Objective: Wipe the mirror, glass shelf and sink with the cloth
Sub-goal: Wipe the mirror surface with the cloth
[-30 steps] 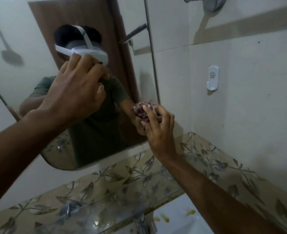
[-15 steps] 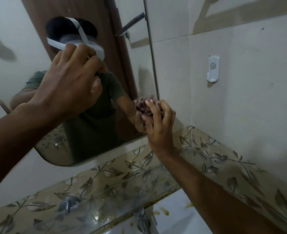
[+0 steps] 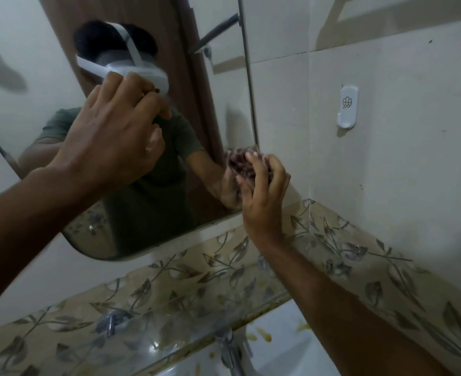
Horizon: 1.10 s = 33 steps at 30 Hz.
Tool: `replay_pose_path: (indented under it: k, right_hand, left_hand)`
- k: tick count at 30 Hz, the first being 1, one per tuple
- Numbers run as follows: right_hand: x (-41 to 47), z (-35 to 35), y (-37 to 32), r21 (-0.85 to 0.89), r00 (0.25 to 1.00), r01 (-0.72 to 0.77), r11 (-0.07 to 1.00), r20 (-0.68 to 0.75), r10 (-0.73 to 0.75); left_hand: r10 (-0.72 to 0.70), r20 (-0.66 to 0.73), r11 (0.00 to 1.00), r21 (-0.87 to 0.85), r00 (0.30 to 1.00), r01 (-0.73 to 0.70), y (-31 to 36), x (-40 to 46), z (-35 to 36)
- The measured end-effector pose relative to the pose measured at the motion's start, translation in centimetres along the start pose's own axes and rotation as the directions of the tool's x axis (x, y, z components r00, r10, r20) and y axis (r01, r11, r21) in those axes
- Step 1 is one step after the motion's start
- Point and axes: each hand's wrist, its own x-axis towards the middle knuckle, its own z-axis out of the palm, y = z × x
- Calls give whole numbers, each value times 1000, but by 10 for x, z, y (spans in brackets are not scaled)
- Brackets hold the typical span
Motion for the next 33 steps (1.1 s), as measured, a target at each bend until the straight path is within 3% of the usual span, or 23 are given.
replay_pose_path:
  k: [4, 13, 18, 24, 29, 30, 33]
  right_hand:
    - [-62, 1, 8, -32, 995, 15, 999, 104, -11]
    - [-17, 4, -16, 30, 999, -20, 999, 51, 19]
    - [-44, 2, -6, -15, 985, 124, 992, 125, -121]
    - [-24, 8, -22, -39, 996, -93, 995, -13, 92]
    - [-56, 11, -30, -8, 960, 208, 978, 191, -203]
    - [-51, 9, -24, -10, 967, 190, 982, 174, -185]
    - [-34, 9, -20, -10, 999, -52, 999, -2, 52]
  left_hand:
    - [1, 13, 1000, -6, 1000, -1, -3, -6, -1]
    - [17, 54, 1000, -7, 998, -16, 1, -26, 4]
    - [19, 113, 1000, -10, 993, -18, 5, -42, 11]
    - [-18, 106, 1000, -17, 994, 20, 6, -53, 12]
    - [-32, 106, 999, -11, 994, 34, 6, -60, 14]
    - [-32, 99, 999, -7, 995, 33, 5, -60, 13]
    - [-50, 74, 999, 0, 996, 50, 1, -63, 13]
